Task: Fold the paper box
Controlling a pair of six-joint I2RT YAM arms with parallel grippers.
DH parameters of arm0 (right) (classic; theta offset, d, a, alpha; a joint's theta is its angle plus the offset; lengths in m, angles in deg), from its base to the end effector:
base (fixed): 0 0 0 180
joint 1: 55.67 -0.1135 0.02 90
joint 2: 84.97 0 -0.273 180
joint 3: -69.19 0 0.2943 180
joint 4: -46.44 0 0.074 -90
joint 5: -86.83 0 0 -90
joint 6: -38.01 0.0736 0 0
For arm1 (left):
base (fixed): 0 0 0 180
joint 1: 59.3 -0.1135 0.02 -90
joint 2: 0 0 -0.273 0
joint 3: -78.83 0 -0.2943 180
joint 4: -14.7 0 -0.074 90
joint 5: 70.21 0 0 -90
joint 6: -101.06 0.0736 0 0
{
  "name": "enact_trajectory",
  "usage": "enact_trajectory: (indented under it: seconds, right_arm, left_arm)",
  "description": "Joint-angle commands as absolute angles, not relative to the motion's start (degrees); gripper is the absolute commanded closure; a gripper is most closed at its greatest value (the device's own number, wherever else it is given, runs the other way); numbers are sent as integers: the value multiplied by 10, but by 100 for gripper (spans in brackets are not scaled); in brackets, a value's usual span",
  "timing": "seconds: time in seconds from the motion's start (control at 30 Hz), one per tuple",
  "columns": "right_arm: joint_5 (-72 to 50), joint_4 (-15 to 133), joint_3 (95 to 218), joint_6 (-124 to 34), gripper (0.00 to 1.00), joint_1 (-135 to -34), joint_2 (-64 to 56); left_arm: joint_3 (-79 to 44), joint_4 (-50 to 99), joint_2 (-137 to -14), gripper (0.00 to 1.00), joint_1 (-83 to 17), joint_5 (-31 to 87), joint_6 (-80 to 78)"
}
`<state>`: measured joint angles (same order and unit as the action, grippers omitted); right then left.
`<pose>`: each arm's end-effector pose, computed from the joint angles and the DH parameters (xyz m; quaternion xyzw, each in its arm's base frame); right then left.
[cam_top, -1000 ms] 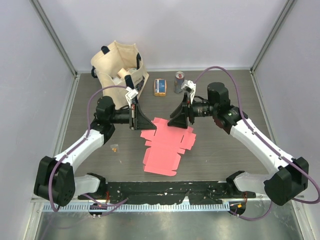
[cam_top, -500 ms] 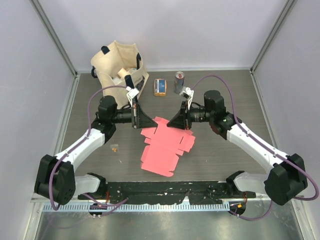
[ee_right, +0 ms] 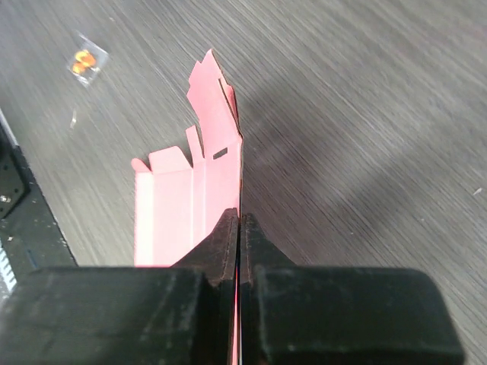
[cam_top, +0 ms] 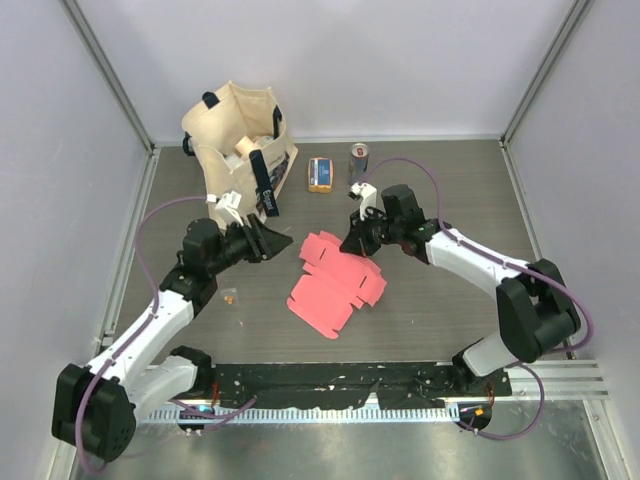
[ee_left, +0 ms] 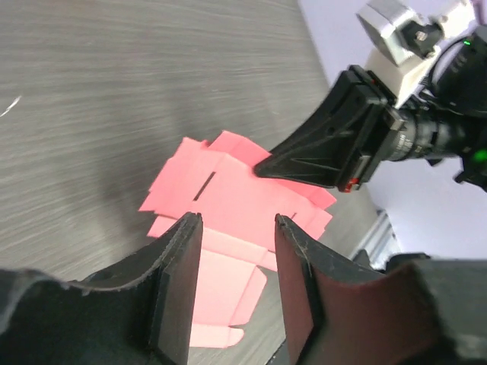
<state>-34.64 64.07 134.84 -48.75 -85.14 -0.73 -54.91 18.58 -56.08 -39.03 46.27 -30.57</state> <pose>0.3136 0.2213 0.2105 -0.3142 0.8082 0.3547 0.3496 0.2640 -0.1325 0.2567 -0.0028 0.7785 -0.4637 0.4231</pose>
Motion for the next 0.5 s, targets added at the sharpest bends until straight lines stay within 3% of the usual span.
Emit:
enact_trajectory:
  seconds: [0.0,0.2,0.33,0.47]
  right_arm:
    - [-319,623,1372,-512,98,-850,25]
    - [-343,627,1395,-526,98,-836,85]
    - [-373,622,1397,-521,98,-808,119]
    - [-393,623,1403,-527,98,-801,137]
  left_arm:
    - [-585,180,-584,56,-391,361,-330]
    - [-539,192,-712,48,-375,387,-286]
    - [-525,196,-776,59,-356,354,-253]
    - [-518,165,-826,56,-322,332,-243]
